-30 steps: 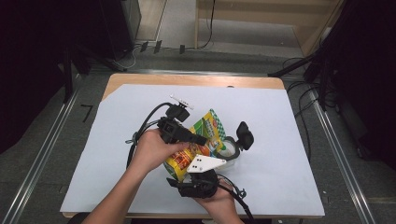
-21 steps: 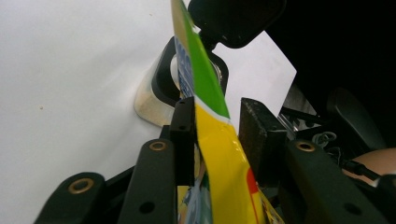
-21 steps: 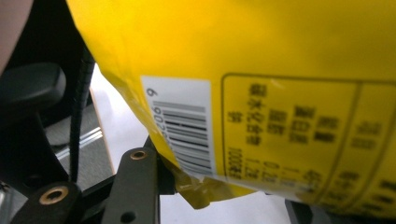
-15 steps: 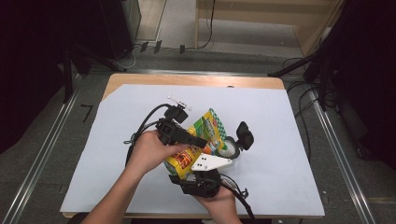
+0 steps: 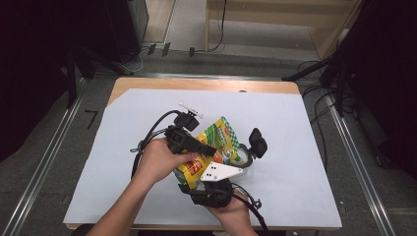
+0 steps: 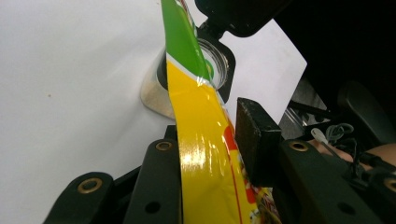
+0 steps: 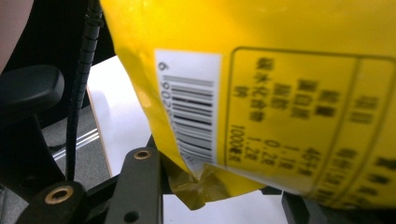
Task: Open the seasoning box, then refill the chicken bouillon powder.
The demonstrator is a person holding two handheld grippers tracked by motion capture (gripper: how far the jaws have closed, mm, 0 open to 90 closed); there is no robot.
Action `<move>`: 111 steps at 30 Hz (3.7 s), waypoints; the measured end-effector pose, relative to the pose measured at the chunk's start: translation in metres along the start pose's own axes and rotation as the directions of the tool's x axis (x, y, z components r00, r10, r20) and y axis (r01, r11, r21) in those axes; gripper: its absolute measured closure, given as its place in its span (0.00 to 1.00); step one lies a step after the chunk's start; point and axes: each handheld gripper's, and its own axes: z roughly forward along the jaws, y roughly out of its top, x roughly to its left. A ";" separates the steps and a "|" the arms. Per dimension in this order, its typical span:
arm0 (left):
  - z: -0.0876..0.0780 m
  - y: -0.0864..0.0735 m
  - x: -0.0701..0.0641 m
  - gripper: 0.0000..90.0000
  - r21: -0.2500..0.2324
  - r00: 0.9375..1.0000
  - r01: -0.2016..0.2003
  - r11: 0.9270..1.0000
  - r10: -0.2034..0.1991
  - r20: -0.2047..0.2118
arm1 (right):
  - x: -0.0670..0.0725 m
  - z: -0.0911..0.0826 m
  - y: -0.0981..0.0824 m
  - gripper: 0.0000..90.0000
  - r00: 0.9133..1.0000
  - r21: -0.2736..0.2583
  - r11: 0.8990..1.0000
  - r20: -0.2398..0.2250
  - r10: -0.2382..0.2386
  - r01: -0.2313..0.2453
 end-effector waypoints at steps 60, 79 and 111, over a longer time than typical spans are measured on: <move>-0.007 0.023 0.001 0.87 0.002 0.999 0.022 1.000 -0.022 -0.023 | -0.003 0.000 0.013 0.71 1.000 -0.047 0.999 -0.007 0.024 -0.024; -0.005 0.025 -0.006 0.88 -0.033 0.999 -0.004 0.999 0.002 -0.049 | -0.001 0.002 0.016 0.67 1.000 -0.030 1.000 -0.004 0.006 -0.006; -0.008 0.027 -0.008 0.90 -0.072 0.997 -0.024 0.997 0.019 -0.070 | -0.003 0.007 0.019 0.66 1.000 -0.037 0.999 0.015 0.003 -0.002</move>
